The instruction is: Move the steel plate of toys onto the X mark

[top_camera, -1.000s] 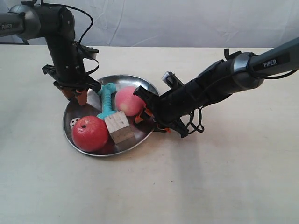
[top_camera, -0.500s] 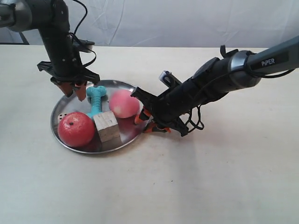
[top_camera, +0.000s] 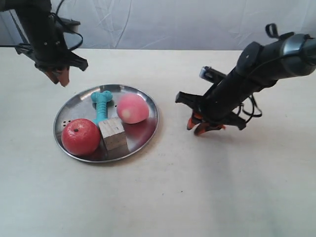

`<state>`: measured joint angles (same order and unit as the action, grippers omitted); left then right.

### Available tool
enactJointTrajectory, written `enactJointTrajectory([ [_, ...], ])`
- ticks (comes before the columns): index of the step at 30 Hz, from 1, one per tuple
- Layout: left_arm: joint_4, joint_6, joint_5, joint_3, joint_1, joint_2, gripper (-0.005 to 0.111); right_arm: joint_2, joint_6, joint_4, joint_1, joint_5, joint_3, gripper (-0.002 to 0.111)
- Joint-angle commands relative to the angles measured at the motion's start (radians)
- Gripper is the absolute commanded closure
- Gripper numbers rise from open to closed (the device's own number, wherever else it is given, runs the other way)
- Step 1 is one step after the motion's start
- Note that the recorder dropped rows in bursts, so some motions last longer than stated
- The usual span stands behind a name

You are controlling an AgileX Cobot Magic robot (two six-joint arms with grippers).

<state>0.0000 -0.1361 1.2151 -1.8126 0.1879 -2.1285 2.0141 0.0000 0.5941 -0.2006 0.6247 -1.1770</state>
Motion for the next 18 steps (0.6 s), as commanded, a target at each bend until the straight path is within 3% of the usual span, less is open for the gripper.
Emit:
enactJointTrajectory([
  [1, 0.000, 0.011, 0.006, -0.004, -0.041, 0.135, 0.107, -0.131, 0.067, -0.231, 0.015, 0.056, 0.020, 0.102],
  [2, -0.008, 0.010, 0.006, -0.002, -0.050, 0.168, 0.107, -0.176, 0.067, -0.258, 0.013, 0.056, 0.043, 0.109],
  [5, -0.022, 0.010, 0.006, 0.053, -0.056, 0.289, 0.107, -0.311, 0.049, -0.274, 0.007, 0.015, 0.129, 0.109],
  [9, -0.065, 0.034, -0.100, 0.216, -0.056, 0.508, 0.107, -0.553, 0.023, -0.297, 0.000, -0.061, 0.299, 0.109],
  [18, -0.323, -0.153, -0.560, 0.762, -0.056, 1.087, 0.107, -1.157, 0.000, -0.350, 0.000, -0.224, 0.595, 0.109],
])
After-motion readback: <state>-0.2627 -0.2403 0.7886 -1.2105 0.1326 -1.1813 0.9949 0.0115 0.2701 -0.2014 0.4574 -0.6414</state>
